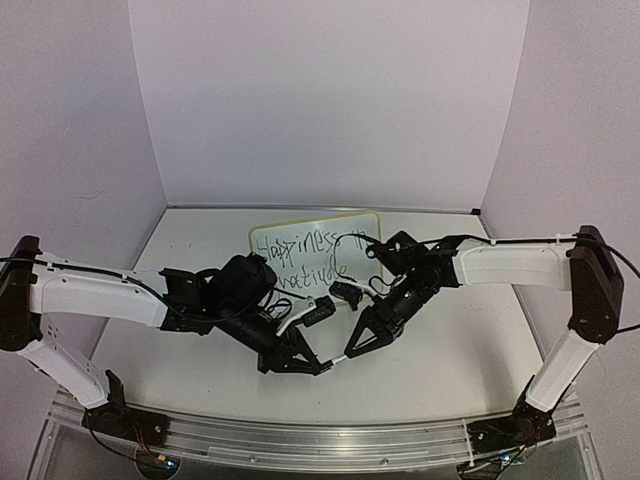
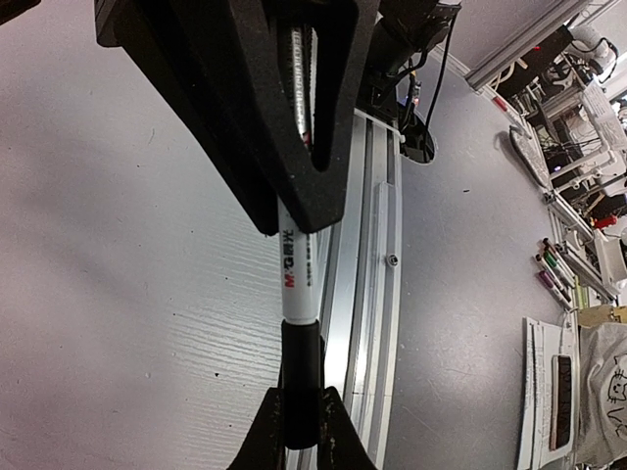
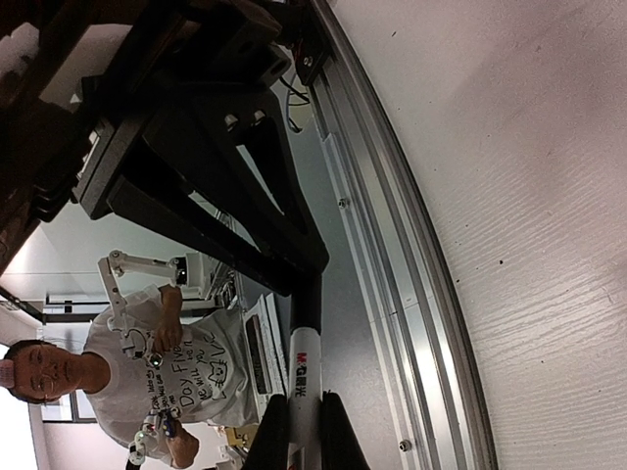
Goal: Write a sentence on the whiteboard
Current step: Insert the whiteboard marker without the cap into the pen cap.
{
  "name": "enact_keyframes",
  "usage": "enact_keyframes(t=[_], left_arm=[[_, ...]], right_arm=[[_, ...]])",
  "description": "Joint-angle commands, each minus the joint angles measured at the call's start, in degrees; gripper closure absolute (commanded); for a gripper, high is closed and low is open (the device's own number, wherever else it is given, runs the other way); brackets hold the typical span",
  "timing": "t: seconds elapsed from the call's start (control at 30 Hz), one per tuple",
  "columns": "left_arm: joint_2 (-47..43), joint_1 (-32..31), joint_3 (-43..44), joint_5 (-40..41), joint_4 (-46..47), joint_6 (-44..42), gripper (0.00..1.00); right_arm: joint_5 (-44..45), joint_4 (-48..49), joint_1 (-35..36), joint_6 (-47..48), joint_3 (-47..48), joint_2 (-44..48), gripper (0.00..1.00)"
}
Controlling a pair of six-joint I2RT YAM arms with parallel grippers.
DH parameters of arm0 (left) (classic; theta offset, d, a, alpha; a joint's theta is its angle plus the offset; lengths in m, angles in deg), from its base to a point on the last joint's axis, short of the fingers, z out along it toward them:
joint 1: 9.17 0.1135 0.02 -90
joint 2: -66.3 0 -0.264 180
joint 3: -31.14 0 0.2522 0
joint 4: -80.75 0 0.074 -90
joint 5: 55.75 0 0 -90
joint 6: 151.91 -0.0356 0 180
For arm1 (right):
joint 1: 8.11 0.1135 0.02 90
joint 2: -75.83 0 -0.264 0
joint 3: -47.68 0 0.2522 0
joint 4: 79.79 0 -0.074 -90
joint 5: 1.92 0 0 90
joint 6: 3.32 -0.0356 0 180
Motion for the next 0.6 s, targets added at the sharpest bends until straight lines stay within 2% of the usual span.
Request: enact_keyframes(t=[0.0, 0.57], left_arm=[[0.16, 0.08, 6.04, 2.31, 12.03, -2.48, 1.00], [0.66, 1.35, 8.13, 0.79, 15.88, -3.02, 1.00]], right_arm=[[-3.29, 2.93, 3.04, 0.55, 3.04, -1.17, 1.00], [-3.75, 3.45, 4.39, 0.45, 3.84, -2.25, 1.00]])
